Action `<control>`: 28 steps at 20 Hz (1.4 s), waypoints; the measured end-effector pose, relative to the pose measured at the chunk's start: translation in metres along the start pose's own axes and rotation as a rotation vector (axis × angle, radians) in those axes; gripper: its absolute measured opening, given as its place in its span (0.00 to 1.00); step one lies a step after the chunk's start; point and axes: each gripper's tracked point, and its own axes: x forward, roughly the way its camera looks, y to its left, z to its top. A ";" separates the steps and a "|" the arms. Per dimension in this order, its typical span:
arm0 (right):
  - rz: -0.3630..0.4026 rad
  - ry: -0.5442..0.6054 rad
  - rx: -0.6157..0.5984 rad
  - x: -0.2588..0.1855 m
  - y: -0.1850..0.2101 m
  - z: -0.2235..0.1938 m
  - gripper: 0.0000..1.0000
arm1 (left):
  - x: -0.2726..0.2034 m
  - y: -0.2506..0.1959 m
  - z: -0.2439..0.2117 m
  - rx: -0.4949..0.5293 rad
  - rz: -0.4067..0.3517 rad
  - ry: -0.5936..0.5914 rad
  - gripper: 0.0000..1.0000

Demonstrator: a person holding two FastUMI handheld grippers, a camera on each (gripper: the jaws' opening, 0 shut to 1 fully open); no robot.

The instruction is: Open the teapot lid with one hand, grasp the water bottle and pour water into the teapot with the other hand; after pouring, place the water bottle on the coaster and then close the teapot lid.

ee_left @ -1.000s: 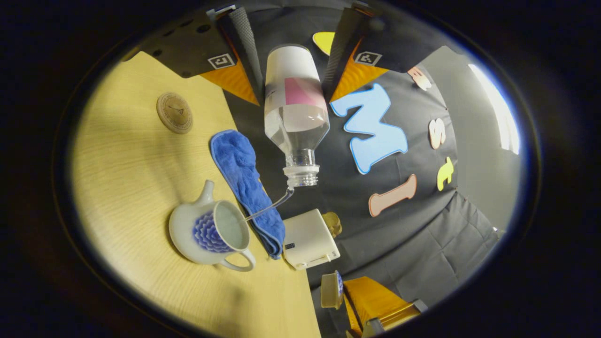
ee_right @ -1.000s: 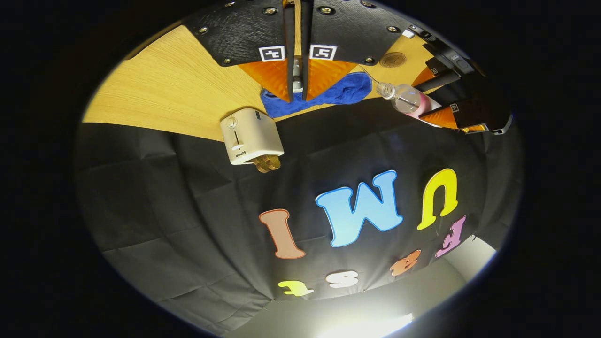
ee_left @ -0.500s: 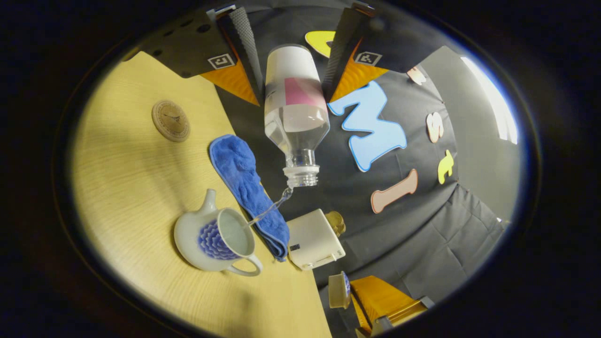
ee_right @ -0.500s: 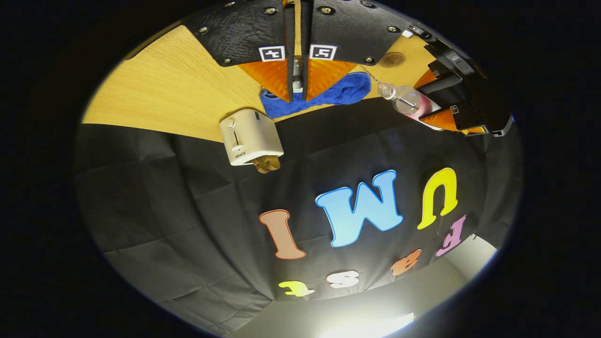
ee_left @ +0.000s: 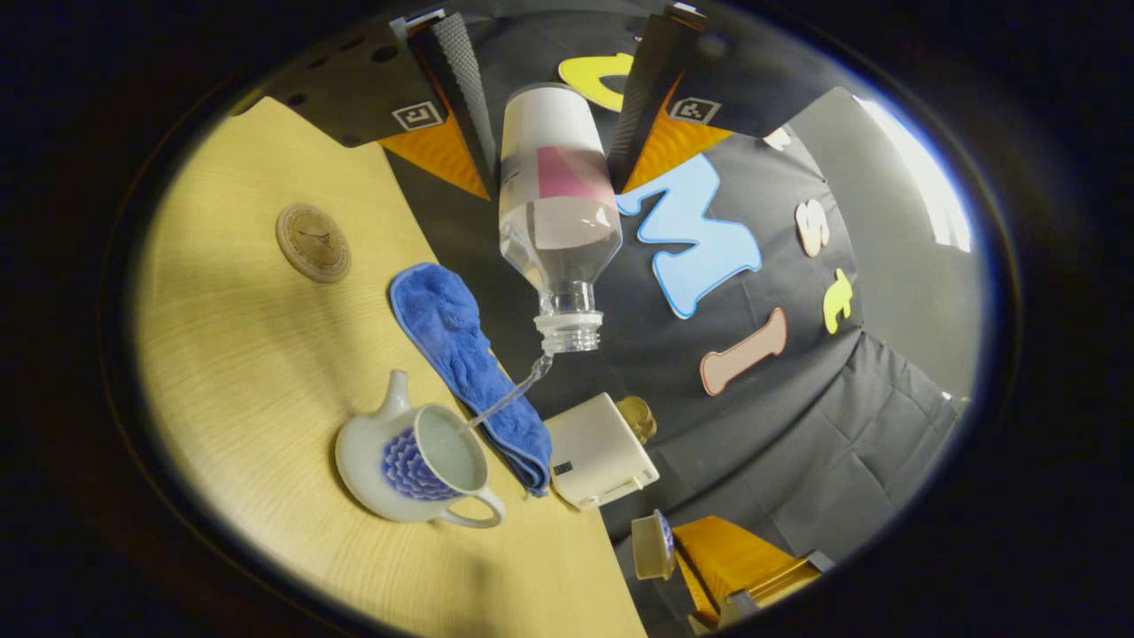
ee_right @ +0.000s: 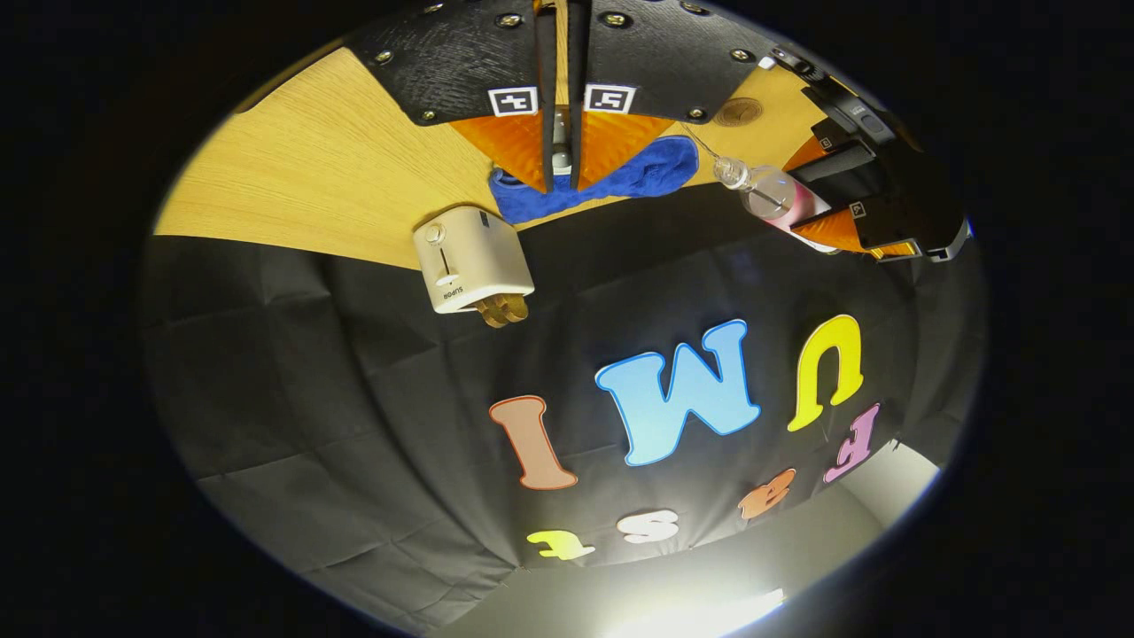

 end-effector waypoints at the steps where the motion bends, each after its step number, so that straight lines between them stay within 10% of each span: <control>1: 0.001 0.001 0.001 0.000 0.000 0.000 0.05 | -0.001 0.000 0.001 0.008 0.001 -0.001 0.85; 28: 0.024 0.012 0.048 -0.001 0.002 -0.001 0.05 | -0.001 0.009 0.022 0.293 0.050 -0.091 0.85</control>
